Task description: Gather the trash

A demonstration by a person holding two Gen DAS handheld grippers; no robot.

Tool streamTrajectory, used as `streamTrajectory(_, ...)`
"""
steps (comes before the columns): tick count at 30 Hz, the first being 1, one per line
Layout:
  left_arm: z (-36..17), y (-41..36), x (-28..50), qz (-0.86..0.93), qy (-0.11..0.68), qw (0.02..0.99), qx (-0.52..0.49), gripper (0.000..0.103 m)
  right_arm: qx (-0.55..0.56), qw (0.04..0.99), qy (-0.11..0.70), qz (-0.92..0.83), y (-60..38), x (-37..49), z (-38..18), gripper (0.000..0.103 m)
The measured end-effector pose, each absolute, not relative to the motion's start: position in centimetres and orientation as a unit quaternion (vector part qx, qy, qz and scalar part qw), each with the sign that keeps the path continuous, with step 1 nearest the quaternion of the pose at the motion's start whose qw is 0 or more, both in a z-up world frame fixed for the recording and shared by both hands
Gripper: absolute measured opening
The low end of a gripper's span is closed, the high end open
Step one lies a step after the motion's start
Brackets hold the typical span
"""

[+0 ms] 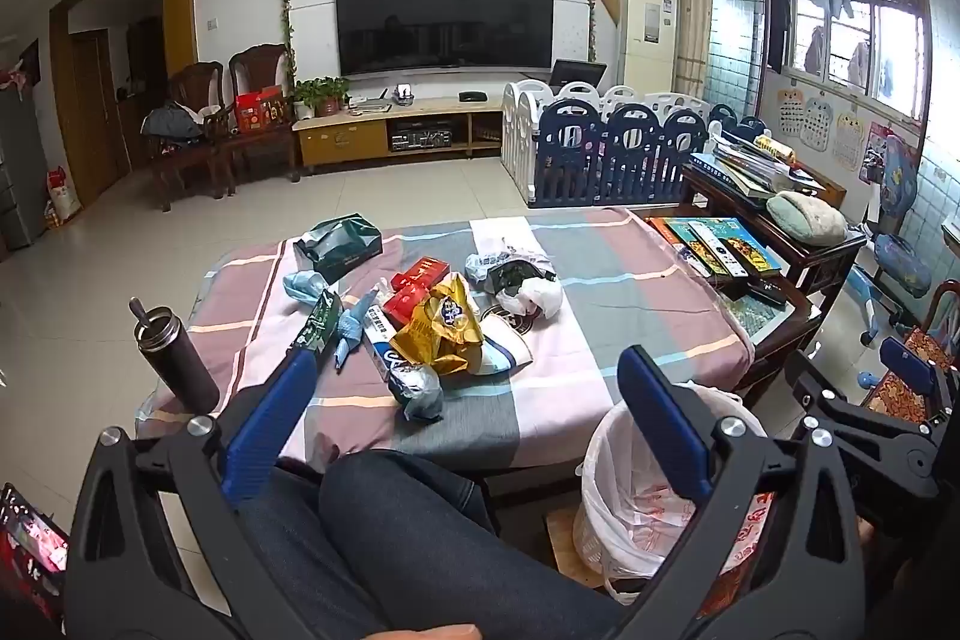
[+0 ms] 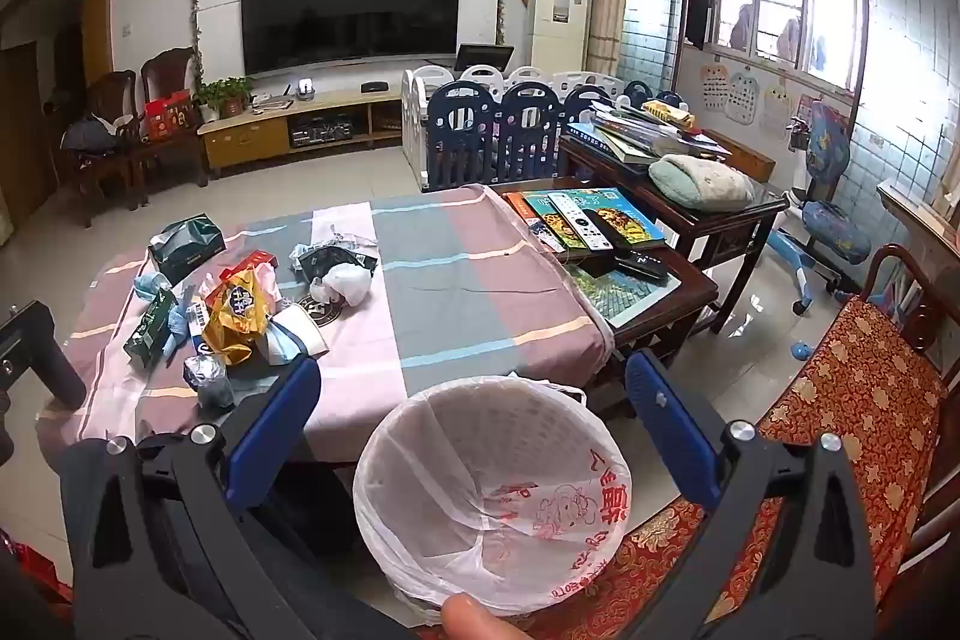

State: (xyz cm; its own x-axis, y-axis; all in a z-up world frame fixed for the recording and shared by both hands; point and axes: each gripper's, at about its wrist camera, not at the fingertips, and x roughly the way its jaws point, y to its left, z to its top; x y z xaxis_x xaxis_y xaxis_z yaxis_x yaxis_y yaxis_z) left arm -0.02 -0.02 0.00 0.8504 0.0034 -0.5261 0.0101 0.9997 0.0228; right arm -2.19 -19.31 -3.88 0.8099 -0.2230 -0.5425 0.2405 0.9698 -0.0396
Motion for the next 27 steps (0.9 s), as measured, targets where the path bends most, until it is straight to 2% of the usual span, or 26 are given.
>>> streamTrajectory(27, -0.19, 0.79, 0.34, 0.0, 0.282, 0.959, 0.01, 0.1, 0.016, 0.952, 0.282, -0.121, -19.25, -1.98, -3.74, 0.1)
